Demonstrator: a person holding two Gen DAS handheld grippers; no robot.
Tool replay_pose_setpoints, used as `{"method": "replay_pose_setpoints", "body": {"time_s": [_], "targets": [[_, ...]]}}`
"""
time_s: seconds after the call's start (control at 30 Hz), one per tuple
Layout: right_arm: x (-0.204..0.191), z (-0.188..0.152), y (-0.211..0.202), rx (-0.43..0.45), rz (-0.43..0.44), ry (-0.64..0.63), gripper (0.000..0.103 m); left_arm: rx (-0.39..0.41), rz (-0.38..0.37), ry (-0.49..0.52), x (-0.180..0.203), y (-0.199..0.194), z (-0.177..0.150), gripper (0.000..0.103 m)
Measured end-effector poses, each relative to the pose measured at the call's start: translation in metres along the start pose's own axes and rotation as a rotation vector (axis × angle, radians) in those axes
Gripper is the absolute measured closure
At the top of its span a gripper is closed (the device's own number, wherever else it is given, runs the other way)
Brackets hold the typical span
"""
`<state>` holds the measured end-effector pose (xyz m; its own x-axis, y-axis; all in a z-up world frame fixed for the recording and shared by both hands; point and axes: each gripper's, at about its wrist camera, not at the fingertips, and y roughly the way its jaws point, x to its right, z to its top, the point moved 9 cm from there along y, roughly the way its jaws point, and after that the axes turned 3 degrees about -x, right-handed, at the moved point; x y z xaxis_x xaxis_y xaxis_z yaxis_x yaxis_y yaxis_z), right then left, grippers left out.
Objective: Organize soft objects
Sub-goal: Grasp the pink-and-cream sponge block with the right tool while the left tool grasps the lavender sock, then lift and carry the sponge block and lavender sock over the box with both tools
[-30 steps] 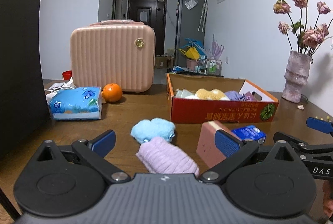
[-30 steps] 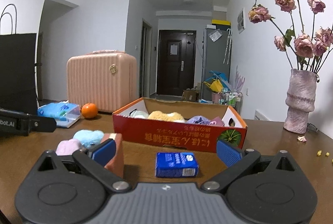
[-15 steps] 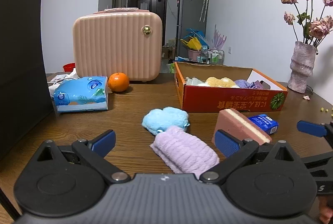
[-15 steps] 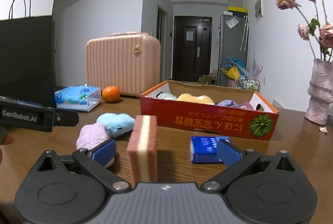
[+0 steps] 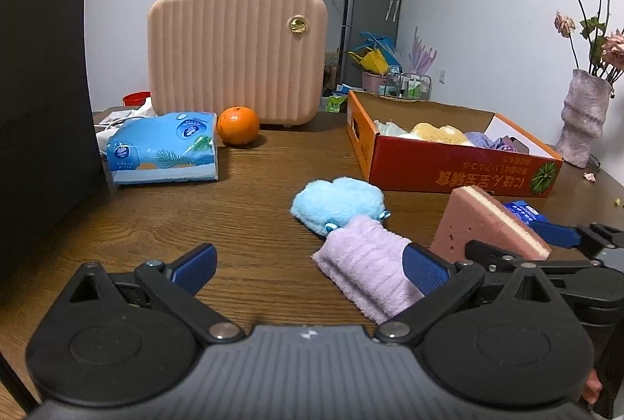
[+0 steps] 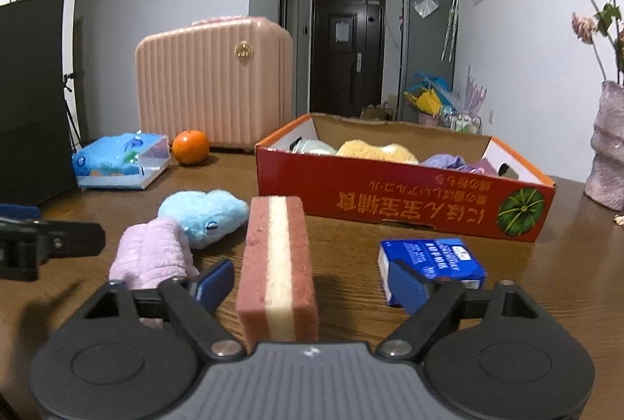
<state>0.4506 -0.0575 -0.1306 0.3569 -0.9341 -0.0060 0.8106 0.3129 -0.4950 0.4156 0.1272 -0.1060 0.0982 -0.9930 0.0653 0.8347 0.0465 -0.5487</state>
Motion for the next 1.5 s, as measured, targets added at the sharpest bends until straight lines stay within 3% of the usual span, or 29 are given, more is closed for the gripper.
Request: {"method": "replay_pose_setpoints", "body": {"time_s": [0.1,0.2,0.27,0.3,0.87,1.23,1.5], "targets": [[-0.003,0.000,0.008,-0.021,0.021,0.000,0.029,0.000,0.000,0.000,0.001,0.000,0.000,0.000],[-0.005,-0.001,0.014,-0.052,0.048,0.005,0.047,-0.005,0.001,0.001,0.001,0.001,-0.001,0.000],[-0.004,-0.003,0.017,-0.068,0.068,0.017,0.068,-0.007,0.003,0.003,0.002,0.002,-0.001,0.000],[-0.004,-0.004,0.017,-0.074,0.077,0.023,0.073,-0.008,0.003,0.004,0.002,0.002,-0.002,0.000],[0.012,0.011,-0.006,0.044,0.051,0.039,0.073,0.001,0.082,-0.043,0.000,0.010,0.001,0.000],[0.054,0.016,-0.019,0.096,0.002,0.077,0.073,-0.011,0.092,-0.079,0.035,0.017,0.008,0.000],[0.083,0.015,-0.022,0.107,-0.035,0.100,0.073,-0.059,0.177,-0.107,0.056,0.037,0.005,0.000]]}}
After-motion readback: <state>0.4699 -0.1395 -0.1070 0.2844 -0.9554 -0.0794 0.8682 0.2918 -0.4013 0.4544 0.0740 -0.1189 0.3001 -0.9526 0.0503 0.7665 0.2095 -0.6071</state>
